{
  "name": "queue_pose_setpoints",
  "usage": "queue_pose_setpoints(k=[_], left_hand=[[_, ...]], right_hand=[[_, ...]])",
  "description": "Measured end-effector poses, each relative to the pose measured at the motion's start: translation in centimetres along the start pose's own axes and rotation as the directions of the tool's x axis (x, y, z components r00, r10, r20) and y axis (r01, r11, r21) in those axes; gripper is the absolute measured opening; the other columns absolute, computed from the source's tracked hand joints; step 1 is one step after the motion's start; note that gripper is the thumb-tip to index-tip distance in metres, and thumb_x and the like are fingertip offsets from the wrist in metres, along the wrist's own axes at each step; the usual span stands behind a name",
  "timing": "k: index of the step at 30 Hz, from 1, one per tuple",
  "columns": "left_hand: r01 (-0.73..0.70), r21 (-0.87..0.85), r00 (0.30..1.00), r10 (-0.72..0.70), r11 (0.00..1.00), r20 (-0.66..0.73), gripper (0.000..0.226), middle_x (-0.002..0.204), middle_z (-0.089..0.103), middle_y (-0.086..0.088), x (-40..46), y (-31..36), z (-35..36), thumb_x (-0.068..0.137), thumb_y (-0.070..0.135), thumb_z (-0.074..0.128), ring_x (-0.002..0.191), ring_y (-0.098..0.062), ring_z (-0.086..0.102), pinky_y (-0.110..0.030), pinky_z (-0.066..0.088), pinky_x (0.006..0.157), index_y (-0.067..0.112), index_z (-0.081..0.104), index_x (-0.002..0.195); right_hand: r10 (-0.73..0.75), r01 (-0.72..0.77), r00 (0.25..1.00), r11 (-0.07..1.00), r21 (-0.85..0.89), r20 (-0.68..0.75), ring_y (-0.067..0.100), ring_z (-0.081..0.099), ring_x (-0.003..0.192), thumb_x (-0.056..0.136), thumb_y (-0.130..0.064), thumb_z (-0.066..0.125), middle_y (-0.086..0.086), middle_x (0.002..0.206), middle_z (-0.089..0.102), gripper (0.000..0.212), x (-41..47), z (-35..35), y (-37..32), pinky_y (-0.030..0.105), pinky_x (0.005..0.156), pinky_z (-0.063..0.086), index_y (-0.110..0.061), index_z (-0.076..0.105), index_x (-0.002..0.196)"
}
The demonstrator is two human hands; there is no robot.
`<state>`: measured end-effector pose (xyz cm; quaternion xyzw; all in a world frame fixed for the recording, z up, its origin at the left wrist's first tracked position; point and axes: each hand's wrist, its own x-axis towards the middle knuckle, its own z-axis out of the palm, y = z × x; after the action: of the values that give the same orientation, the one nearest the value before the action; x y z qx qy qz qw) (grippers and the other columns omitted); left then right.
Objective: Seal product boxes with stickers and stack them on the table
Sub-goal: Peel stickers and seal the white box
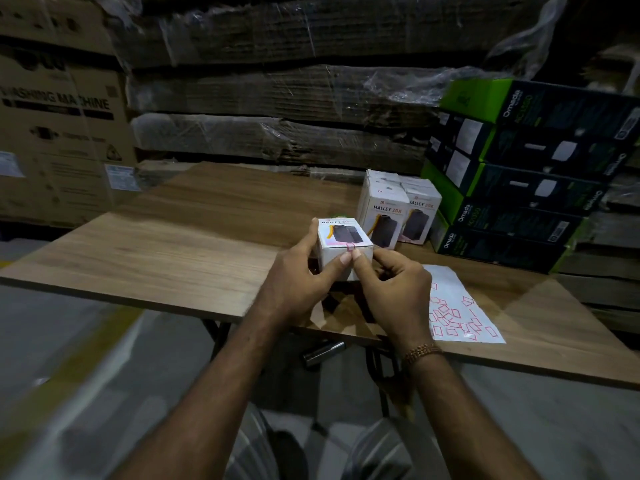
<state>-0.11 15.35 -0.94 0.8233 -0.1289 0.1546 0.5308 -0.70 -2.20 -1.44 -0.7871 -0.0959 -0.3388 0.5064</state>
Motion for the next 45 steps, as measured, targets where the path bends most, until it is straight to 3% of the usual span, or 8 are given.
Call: queue_pose_setpoints(k=[9, 17, 22, 27, 29, 33, 39, 45], left_hand=[[-0.065, 0.011, 0.998, 0.065, 0.998, -0.025, 0.073, 0.117, 0.077, 0.016, -0.1, 0.0, 0.1, 0.093, 0.056, 0.067, 0.1, 0.006, 0.072, -0.029, 0.062, 0.088, 0.031, 0.047, 0.159], [-0.052, 0.032, 0.998, 0.054, 0.998, -0.04, 0.067, 0.113, 0.077, 0.014, 0.3, 0.1, 0.4, 0.095, 0.048, 0.066, 0.092, 0.008, 0.071, -0.008, 0.051, 0.073, 0.034, 0.049, 0.157], [-0.055, 0.053, 0.998, 0.056, 0.997, -0.017, 0.073, 0.119, 0.076, 0.012, 0.1, 0.2, 0.2, 0.098, 0.044, 0.065, 0.096, 0.009, 0.07, -0.007, 0.051, 0.073, 0.03, 0.038, 0.165], [-0.088, 0.011, 0.995, 0.089, 0.996, -0.052, 0.051, 0.111, 0.078, 0.017, -0.2, 0.4, 0.3, 0.102, 0.049, 0.065, 0.096, 0.004, 0.073, -0.031, 0.062, 0.084, 0.036, 0.055, 0.15], [-0.07, 0.022, 0.996, 0.072, 0.997, -0.061, 0.056, 0.11, 0.079, 0.017, -0.1, 0.3, 0.5, 0.1, 0.054, 0.064, 0.095, 0.002, 0.074, -0.036, 0.063, 0.086, 0.035, 0.055, 0.152], [-0.057, 0.058, 0.997, 0.06, 0.997, -0.055, 0.068, 0.109, 0.079, 0.014, 0.1, 0.3, 0.5, 0.095, 0.056, 0.062, 0.093, 0.004, 0.073, -0.029, 0.062, 0.082, 0.032, 0.05, 0.158], [-0.076, 0.068, 0.996, 0.078, 0.995, -0.037, 0.07, 0.114, 0.078, 0.013, -0.1, 0.5, 0.3, 0.096, 0.05, 0.058, 0.096, 0.006, 0.072, -0.027, 0.061, 0.084, 0.031, 0.043, 0.161], [-0.102, 0.064, 0.994, 0.104, 0.993, -0.032, 0.065, 0.112, 0.077, 0.011, -0.3, 0.6, 0.4, 0.103, 0.047, 0.064, 0.093, 0.006, 0.072, -0.016, 0.058, 0.076, 0.028, 0.043, 0.161]], right_hand=[[-0.076, 0.073, 0.997, 0.994, -0.079, -0.031, 0.001, 0.071, 0.085, 0.096, -0.041, 0.073, -0.01, 0.094, 0.08, 0.027, -0.4, 0.1, -0.8, 0.009, 0.068, 0.048, -0.018, 0.085, 0.107], [-0.088, 0.083, 0.995, 0.989, -0.119, -0.035, -0.004, 0.069, 0.081, 0.094, -0.039, 0.074, -0.011, 0.091, 0.08, 0.024, -0.4, 0.4, -1.0, 0.008, 0.068, 0.048, -0.022, 0.084, 0.108], [-0.078, 0.074, 0.997, 0.99, -0.123, -0.029, -0.004, 0.069, 0.084, 0.096, -0.037, 0.073, -0.011, 0.095, 0.079, 0.024, -0.5, 0.3, -1.0, 0.008, 0.067, 0.05, -0.021, 0.083, 0.112], [-0.065, 0.058, 0.995, 0.993, -0.099, -0.071, -0.003, 0.069, 0.073, 0.092, -0.038, 0.076, -0.02, 0.074, 0.071, 0.02, -0.5, 0.3, -1.3, 0.011, 0.062, 0.048, -0.021, 0.086, 0.095], [-0.059, 0.052, 0.995, 0.994, -0.099, -0.075, -0.006, 0.069, 0.074, 0.091, -0.038, 0.077, -0.025, 0.072, 0.066, 0.019, -0.5, 0.3, -1.4, 0.013, 0.064, 0.051, -0.021, 0.086, 0.095], [-0.072, 0.064, 0.995, 0.992, -0.111, -0.063, -0.007, 0.068, 0.074, 0.092, -0.036, 0.077, -0.027, 0.069, 0.063, 0.02, -0.5, 0.3, -1.3, 0.007, 0.06, 0.046, -0.019, 0.086, 0.097], [-0.087, 0.082, 0.995, 0.989, -0.12, -0.039, -0.007, 0.068, 0.08, 0.096, -0.032, 0.073, -0.012, 0.09, 0.078, 0.022, -0.8, 0.2, -1.3, 0.004, 0.064, 0.046, -0.018, 0.084, 0.108], [-0.061, 0.055, 0.997, 0.992, -0.115, -0.055, -0.003, 0.069, 0.073, 0.097, -0.042, 0.074, -0.014, 0.079, 0.076, 0.025, -0.7, 0.2, -1.3, 0.005, 0.062, 0.042, -0.021, 0.086, 0.099]])
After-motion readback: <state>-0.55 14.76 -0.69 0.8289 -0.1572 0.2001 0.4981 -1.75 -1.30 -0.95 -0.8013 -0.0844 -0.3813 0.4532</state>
